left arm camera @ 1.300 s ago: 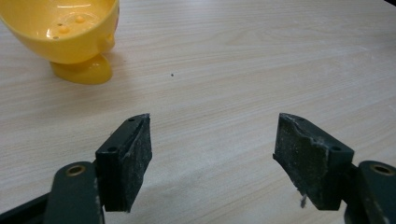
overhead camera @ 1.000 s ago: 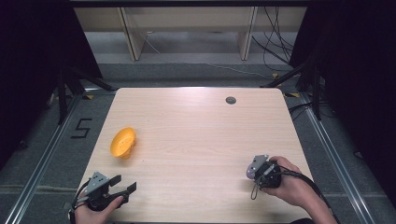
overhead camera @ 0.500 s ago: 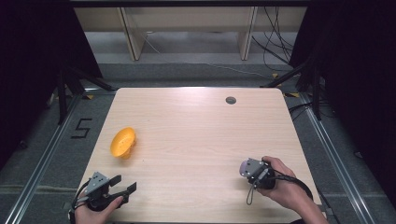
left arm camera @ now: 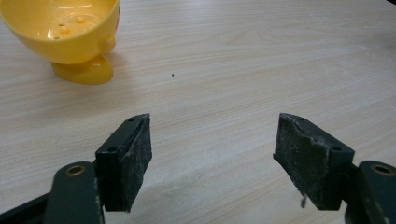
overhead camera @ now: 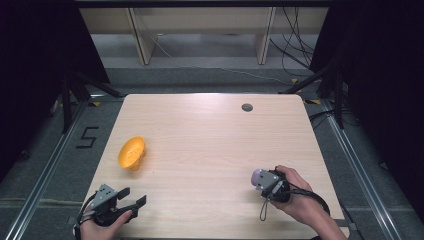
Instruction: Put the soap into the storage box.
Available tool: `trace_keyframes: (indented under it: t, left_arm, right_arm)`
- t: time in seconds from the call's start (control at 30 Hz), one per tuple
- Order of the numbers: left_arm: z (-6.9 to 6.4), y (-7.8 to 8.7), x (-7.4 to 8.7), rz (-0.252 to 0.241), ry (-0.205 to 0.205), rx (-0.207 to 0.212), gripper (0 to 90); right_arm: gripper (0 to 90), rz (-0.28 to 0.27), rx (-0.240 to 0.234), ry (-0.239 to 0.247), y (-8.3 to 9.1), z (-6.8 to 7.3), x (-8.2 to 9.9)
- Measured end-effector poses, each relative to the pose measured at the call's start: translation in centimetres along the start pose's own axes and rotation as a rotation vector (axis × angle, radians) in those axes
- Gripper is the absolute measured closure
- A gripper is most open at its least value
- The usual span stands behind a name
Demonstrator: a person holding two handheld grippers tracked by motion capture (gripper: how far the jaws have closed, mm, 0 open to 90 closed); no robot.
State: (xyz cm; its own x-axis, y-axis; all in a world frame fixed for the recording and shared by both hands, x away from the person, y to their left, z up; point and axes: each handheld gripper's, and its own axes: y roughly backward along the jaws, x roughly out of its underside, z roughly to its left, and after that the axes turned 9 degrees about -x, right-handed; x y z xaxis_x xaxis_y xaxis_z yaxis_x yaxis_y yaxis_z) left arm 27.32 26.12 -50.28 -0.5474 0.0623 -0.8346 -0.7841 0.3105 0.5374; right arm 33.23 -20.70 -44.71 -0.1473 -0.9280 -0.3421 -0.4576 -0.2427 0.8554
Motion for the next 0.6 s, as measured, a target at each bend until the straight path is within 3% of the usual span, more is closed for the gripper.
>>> trace_keyframes:
  t: [0.03, 0.07, 0.17, 0.2, 0.23, 0.27, 0.3, 0.33, 0.37, 0.4, 0.43, 0.47, 0.6]
  left_arm:
    - [0.0, 0.0, 0.0, 0.0, 0.001, 0.0, 26.6]
    - [0.0, 0.0, 0.0, 0.0, 0.0, -0.001, 26.7]
    - [0.0, 0.0, 0.0, -0.001, 0.001, 0.001, 26.7]
    - [0.0, 0.0, 0.0, -0.002, 0.002, 0.002, 26.7]
    - [0.0, 0.0, 0.0, -0.002, 0.002, 0.002, 26.7]
    - [0.0, 0.0, 0.0, 0.001, -0.002, 0.0, 26.7]
    - [0.0, 0.0, 0.0, 0.001, -0.002, 0.0, 26.7]
    - [0.0, -0.1, 0.0, 0.0, -0.006, 0.003, 26.7]
    - [0.0, -0.1, -0.1, -0.002, -0.006, 0.005, 26.7]
    - [-0.1, -0.1, -0.1, -0.003, 0.003, 0.004, 26.8]
    - [-0.1, -0.1, -0.1, -0.003, 0.003, 0.004, 26.8]
    - [-0.2, 0.0, -0.2, 0.005, -0.012, -0.002, 26.8]
    - [-0.4, -0.3, -0.7, -0.007, -0.015, 0.03, 26.8]
  right_arm:
    - [50.2, -0.01, 0.018, -0.013, 0.1, 0.1, -0.3]
    - [50.2, -0.018, 0.022, 0.014, 0.1, 0.0, -0.4]
    - [50.2, -0.042, 0.043, 0.036, 0.2, 0.1, -0.9]
    - [50.2, -0.038, 0.058, 0.001, 0.2, 0.3, -1.1]
    - [50.2, -0.047, 0.063, -0.003, 0.2, 0.3, -1.2]
    - [50.2, -0.05, 0.069, 0.037, 0.2, 0.1, -1.4]
    - [50.2, -0.05, 0.069, 0.037, 0.2, 0.1, -1.4]
    - [50.2, -0.059, 0.075, -0.002, 0.1, 0.4, -1.5]
    - [50.2, -0.071, 0.082, 0.008, 0.1, 0.4, -1.7]
    - [50.2, -0.085, 0.099, 0.057, 0.0, 0.2, -2.0]
    - [50.2, -0.085, 0.099, 0.057, 0.0, 0.2, -2.0]
    - [50.2, -0.083, 0.107, 0.016, 0.0, 0.5, -2.0]
    - [50.2, -0.099, 0.118, 0.03, -0.1, 0.6, -2.5]
